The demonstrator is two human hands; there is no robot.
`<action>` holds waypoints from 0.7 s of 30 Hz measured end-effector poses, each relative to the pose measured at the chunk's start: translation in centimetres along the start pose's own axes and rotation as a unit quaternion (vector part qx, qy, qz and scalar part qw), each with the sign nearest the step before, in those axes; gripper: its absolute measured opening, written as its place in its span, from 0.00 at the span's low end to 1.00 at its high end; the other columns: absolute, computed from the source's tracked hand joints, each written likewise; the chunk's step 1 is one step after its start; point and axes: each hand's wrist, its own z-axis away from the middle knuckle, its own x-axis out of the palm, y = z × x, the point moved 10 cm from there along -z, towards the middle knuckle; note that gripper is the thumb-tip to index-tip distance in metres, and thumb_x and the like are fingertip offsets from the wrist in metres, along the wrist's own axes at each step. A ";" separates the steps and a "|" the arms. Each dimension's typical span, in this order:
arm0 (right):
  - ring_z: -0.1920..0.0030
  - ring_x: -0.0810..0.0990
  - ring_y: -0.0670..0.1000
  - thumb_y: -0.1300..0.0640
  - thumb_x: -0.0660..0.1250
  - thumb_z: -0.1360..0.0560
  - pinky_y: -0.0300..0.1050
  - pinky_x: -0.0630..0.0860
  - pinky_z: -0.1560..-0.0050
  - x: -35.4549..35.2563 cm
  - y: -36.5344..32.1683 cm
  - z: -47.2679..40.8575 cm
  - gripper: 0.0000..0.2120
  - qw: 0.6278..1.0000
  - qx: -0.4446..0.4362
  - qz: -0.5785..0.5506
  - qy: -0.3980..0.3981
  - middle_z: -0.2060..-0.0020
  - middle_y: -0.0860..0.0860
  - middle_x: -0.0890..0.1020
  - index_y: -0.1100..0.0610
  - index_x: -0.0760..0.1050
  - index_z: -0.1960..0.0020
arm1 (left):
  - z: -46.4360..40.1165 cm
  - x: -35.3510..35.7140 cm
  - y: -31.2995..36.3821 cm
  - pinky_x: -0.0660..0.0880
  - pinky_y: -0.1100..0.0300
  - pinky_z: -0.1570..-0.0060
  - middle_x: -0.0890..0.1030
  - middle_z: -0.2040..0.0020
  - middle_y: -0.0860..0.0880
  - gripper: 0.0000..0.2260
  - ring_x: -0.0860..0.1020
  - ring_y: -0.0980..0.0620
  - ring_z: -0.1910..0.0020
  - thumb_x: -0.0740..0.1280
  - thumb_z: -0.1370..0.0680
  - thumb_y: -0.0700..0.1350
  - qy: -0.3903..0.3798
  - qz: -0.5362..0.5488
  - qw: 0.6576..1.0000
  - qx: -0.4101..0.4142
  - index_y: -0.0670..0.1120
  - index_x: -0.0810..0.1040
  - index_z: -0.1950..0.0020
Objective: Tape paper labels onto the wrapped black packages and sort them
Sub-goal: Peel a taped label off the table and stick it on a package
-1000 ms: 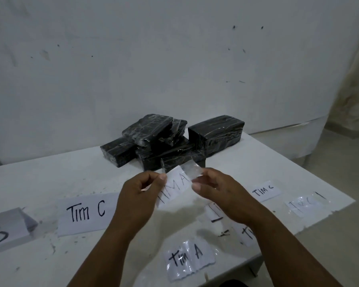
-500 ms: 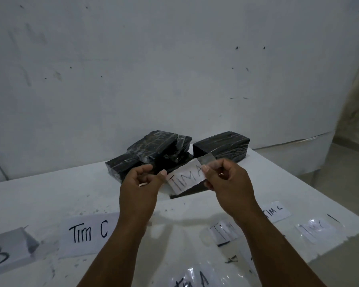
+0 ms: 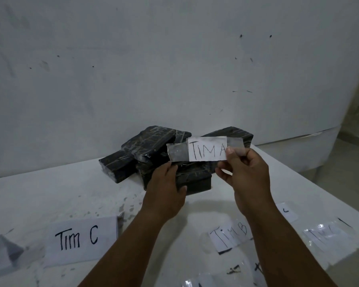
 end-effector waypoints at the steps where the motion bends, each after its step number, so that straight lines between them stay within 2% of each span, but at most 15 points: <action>1: 0.61 0.84 0.50 0.58 0.69 0.20 0.49 0.85 0.55 0.0 0.3 -0.1 0.06 1.000 0.004 -0.003 0.002 0.55 0.57 0.85 0.60 0.80 0.46 | -0.4 0.7 0.0 0.55 0.51 0.22 0.59 0.19 0.48 0.30 0.54 0.48 0.19 0.69 0.21 0.54 -0.015 -0.034 0.999 0.004 0.48 0.66 0.21; 3: 0.61 0.84 0.49 0.58 0.70 0.20 0.49 0.85 0.55 -0.2 0.7 -0.4 0.05 1.000 0.010 -0.008 0.006 0.58 0.54 0.85 0.59 0.80 0.46 | -0.8 1.7 -0.2 0.56 0.47 0.22 0.58 0.18 0.46 0.27 0.52 0.44 0.19 0.70 0.23 0.57 -0.033 -0.077 0.996 0.007 0.51 0.71 0.25; 5: 0.62 0.84 0.47 0.57 0.70 0.20 0.46 0.84 0.57 -0.4 1.1 -0.6 0.05 1.000 0.013 -0.004 0.012 0.57 0.52 0.86 0.58 0.80 0.47 | -0.9 2.1 -0.7 0.58 0.46 0.23 0.60 0.19 0.45 0.24 0.53 0.43 0.19 0.71 0.23 0.57 -0.033 -0.076 0.997 0.001 0.52 0.74 0.29; 7: 0.62 0.84 0.47 0.57 0.70 0.21 0.43 0.83 0.58 -0.7 1.5 -0.7 0.04 1.000 0.013 0.008 0.018 0.57 0.51 0.87 0.56 0.80 0.48 | -0.8 2.2 -0.8 0.65 0.49 0.27 0.68 0.24 0.46 0.21 0.62 0.43 0.23 0.72 0.23 0.53 -0.027 -0.048 0.998 -0.001 0.51 0.74 0.31; 9: 0.61 0.84 0.46 0.56 0.71 0.21 0.44 0.83 0.56 -1.0 1.9 -0.7 0.03 0.999 0.013 0.020 0.021 0.57 0.49 0.87 0.55 0.81 0.48 | -0.3 1.9 -0.9 0.70 0.54 0.35 0.74 0.32 0.48 0.17 0.69 0.47 0.31 0.72 0.22 0.50 -0.022 -0.020 1.000 0.004 0.51 0.75 0.34; 12: 0.59 0.84 0.47 0.54 0.71 0.21 0.45 0.83 0.54 -1.4 2.5 -0.4 0.04 0.999 0.018 0.038 0.027 0.58 0.48 0.86 0.53 0.81 0.48 | 1.1 1.2 -1.3 0.68 0.60 0.43 0.75 0.37 0.52 0.16 0.70 0.50 0.36 0.74 0.24 0.49 -0.026 0.009 1.000 0.010 0.54 0.77 0.37; 16: 0.58 0.84 0.48 0.54 0.71 0.21 0.44 0.83 0.55 -2.2 3.0 0.4 0.02 0.997 0.025 0.061 0.033 0.56 0.49 0.85 0.52 0.81 0.49 | 4.0 0.0 -2.7 0.69 0.65 0.47 0.75 0.43 0.59 0.22 0.74 0.56 0.42 0.79 0.29 0.49 -0.033 0.080 0.996 -0.022 0.59 0.73 0.41; 19: 0.58 0.84 0.48 0.55 0.71 0.21 0.44 0.83 0.55 -2.3 3.7 1.4 0.02 0.996 0.033 0.074 0.025 0.56 0.50 0.85 0.52 0.81 0.50 | 5.4 -0.5 -3.8 0.69 0.66 0.47 0.75 0.42 0.62 0.31 0.74 0.60 0.43 0.82 0.32 0.47 -0.052 0.143 0.986 -0.070 0.61 0.70 0.36; 21: 0.59 0.84 0.49 0.53 0.71 0.21 0.46 0.84 0.53 -2.1 4.2 2.0 0.04 0.995 0.035 0.097 0.015 0.56 0.50 0.86 0.53 0.81 0.50 | 6.2 -0.8 -4.0 0.72 0.63 0.42 0.74 0.38 0.64 0.36 0.73 0.61 0.40 0.82 0.33 0.45 -0.066 0.169 0.980 -0.081 0.61 0.67 0.32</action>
